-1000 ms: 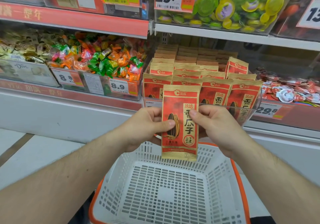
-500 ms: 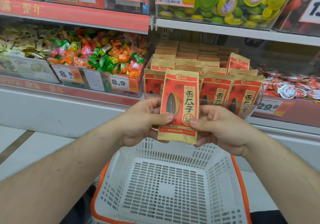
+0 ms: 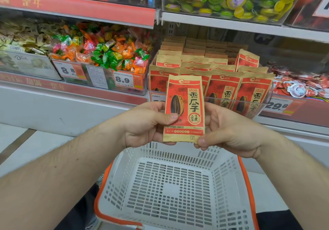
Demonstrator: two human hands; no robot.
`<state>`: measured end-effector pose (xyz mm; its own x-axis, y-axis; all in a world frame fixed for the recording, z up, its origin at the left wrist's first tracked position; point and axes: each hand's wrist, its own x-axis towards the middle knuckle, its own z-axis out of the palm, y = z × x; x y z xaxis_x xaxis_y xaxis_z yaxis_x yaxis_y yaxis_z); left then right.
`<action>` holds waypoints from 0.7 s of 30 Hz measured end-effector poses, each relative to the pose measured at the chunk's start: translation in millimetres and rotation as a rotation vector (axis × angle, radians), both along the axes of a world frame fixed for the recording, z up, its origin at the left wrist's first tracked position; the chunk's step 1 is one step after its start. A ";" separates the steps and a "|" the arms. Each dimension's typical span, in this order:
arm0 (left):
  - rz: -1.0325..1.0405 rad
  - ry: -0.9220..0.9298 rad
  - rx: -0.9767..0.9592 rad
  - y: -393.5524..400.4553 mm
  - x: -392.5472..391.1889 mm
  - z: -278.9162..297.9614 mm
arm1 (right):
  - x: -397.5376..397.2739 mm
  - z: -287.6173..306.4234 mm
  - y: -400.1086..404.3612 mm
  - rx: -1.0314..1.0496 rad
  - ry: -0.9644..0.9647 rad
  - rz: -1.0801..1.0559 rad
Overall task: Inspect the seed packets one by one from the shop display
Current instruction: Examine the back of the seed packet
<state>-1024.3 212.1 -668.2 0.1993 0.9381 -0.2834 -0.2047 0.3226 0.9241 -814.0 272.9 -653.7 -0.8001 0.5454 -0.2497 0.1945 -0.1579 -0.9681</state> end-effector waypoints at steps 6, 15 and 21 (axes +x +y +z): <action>0.065 0.133 0.028 -0.6 1.8 -5.1 | -5.5 0.1 -5.6 0.149 -0.121 -0.085; 0.153 0.269 0.015 2.5 17.8 -20.0 | -23.2 -12.1 -21.8 0.507 -0.298 -0.079; 0.002 0.334 0.025 2.9 15.9 -23.6 | -20.5 -6.0 -13.2 0.579 -0.196 -0.327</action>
